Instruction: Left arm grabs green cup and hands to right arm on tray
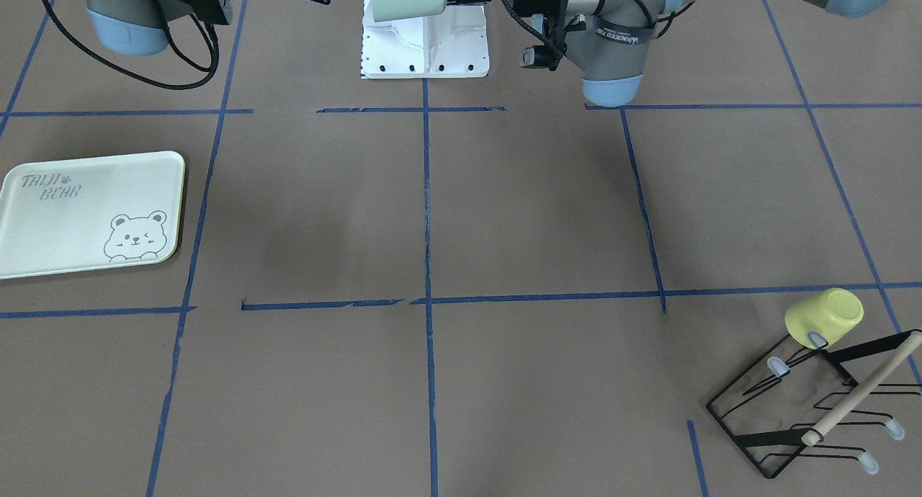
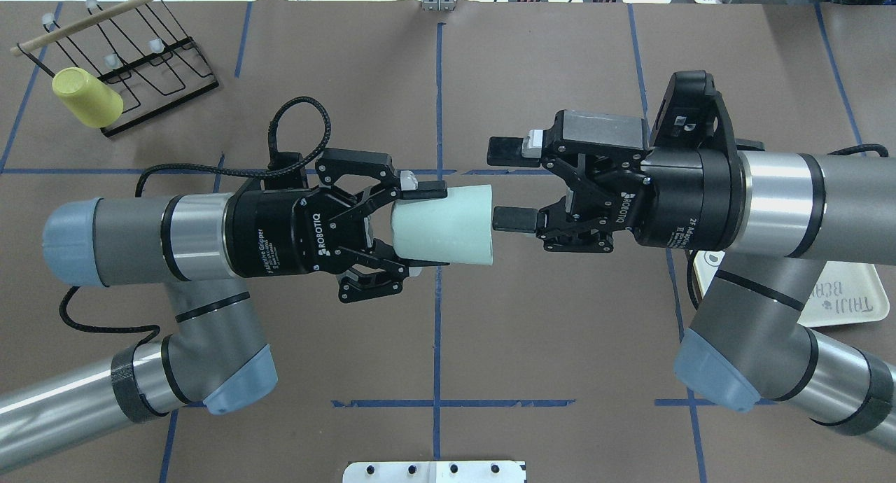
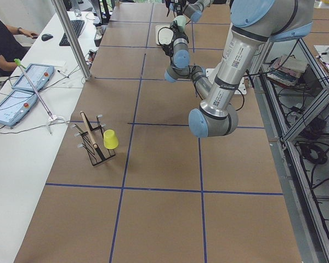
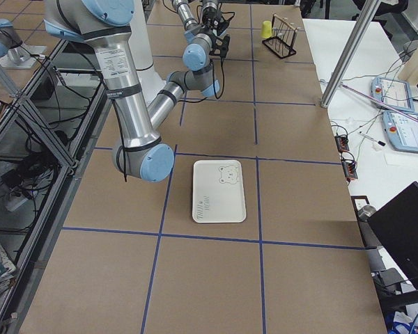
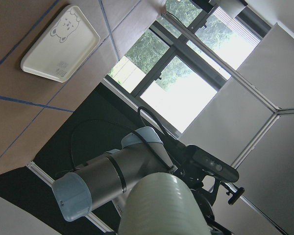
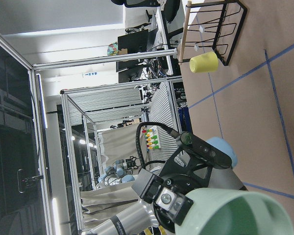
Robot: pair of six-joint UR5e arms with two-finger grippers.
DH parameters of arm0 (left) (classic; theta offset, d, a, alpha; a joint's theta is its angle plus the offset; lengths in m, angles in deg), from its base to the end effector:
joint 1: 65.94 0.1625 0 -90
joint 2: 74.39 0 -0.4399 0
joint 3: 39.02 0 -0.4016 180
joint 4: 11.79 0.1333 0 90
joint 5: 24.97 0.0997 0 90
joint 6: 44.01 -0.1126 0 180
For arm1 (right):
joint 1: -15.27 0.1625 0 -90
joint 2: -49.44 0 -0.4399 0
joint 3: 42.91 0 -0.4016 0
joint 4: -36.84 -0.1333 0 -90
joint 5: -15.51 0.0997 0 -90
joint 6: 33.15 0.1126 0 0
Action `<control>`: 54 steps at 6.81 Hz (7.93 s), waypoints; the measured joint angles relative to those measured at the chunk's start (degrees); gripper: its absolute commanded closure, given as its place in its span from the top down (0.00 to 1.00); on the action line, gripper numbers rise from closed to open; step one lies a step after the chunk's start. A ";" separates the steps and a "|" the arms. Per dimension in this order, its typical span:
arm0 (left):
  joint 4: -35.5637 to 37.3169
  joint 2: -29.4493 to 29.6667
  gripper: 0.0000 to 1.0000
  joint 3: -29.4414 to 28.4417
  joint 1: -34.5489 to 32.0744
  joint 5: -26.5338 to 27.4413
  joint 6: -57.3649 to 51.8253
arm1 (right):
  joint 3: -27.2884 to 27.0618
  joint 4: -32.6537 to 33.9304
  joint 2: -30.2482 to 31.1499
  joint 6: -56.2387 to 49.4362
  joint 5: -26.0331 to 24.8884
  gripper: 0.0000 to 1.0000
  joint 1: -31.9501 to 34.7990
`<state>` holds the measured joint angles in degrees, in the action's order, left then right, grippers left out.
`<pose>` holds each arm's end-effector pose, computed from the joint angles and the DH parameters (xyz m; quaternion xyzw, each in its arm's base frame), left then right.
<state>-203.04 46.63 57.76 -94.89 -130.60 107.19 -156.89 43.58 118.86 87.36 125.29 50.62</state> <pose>0.4225 -0.3514 0.1461 -0.3035 0.8784 -0.1554 0.3349 -0.3228 -0.3457 0.1488 -0.0381 -0.8872 0.1060 0.4475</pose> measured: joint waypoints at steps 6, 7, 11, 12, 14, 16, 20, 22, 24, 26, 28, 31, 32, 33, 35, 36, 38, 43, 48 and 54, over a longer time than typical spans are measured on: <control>0.00 0.09 0.20 0.06 1.13 0.43 -0.03 | 0.72 0.12 -1.67 0.33 -0.24 0.31 -2.45; 0.00 0.09 0.33 0.04 1.15 0.43 -0.05 | 0.71 0.06 -1.71 0.33 -0.28 0.12 -2.82; 0.13 -0.16 1.00 0.41 1.20 0.88 -0.29 | 0.71 -0.16 -1.73 0.36 -0.36 0.00 -3.61; 0.09 -0.21 1.00 0.75 1.12 1.17 -0.39 | 0.75 -0.10 -1.67 0.40 -0.35 0.00 -3.75; 0.16 -0.50 1.00 0.92 1.09 1.79 -0.56 | 0.73 -0.13 -1.49 0.50 -0.33 0.00 -4.07; 0.24 -0.74 1.00 0.76 0.83 2.03 -1.01 | 0.19 -0.55 0.08 0.64 -0.28 0.00 -4.00; 0.52 -2.65 1.00 -0.05 0.41 2.49 -3.47 | -1.71 -3.18 11.43 0.69 -5.16 0.00 -3.69; 0.66 -3.51 1.00 -0.14 0.32 2.61 -5.84 | -0.90 -8.83 20.36 0.64 -10.44 0.00 -3.18; 1.11 -3.84 1.00 -0.11 -0.35 2.88 -8.00 | 3.25 -9.92 25.12 -0.08 -10.93 0.00 1.48; 4.63 -3.99 1.00 -0.11 -0.99 2.95 -12.71 | 10.57 -8.48 26.48 -7.01 -0.53 0.00 12.05; 12.52 -4.70 1.00 -0.10 -1.84 2.77 -20.07 | 15.00 0.34 26.69 -23.28 13.83 0.00 23.46; 27.60 -6.31 1.00 0.11 -3.77 1.24 -34.64 | 14.28 27.36 27.34 -55.46 21.20 0.00 27.90; 30.64 -6.49 1.00 0.37 -4.32 0.85 -36.62 | 11.55 39.50 27.20 -62.96 20.36 0.00 26.73; 32.35 -6.55 1.00 0.59 -4.68 0.76 -37.40 | 7.43 55.00 26.64 -72.53 16.91 0.00 24.60; 33.21 -6.58 1.00 0.78 -4.89 0.87 -37.85 | 4.05 75.81 23.40 -86.05 10.59 0.00 21.43; 33.28 -6.59 1.00 0.78 -4.93 1.00 -37.89 | 4.47 79.10 22.55 -88.19 9.77 0.00 20.58; 33.31 -6.59 1.00 0.74 -4.97 1.11 -37.91 | 6.80 80.53 20.22 -88.65 9.57 0.00 18.90; 42.26 -6.59 1.00 2.54 -6.64 0.81 -42.61 | 9.30 80.54 18.18 -87.90 10.37 1.00 15.88; 89.90 -14.50 1.00 24.89 -9.56 0.84 -79.93 | -6.35 83.17 23.38 -88.18 11.82 1.00 24.34; 97.49 -34.98 1.00 29.18 -35.25 -13.65 -129.47 | -10.48 86.42 35.77 -108.70 26.25 1.00 49.48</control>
<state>-105.55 11.66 86.94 -130.14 -144.24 -22.28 -167.37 130.01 154.63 -21.33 151.54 100.10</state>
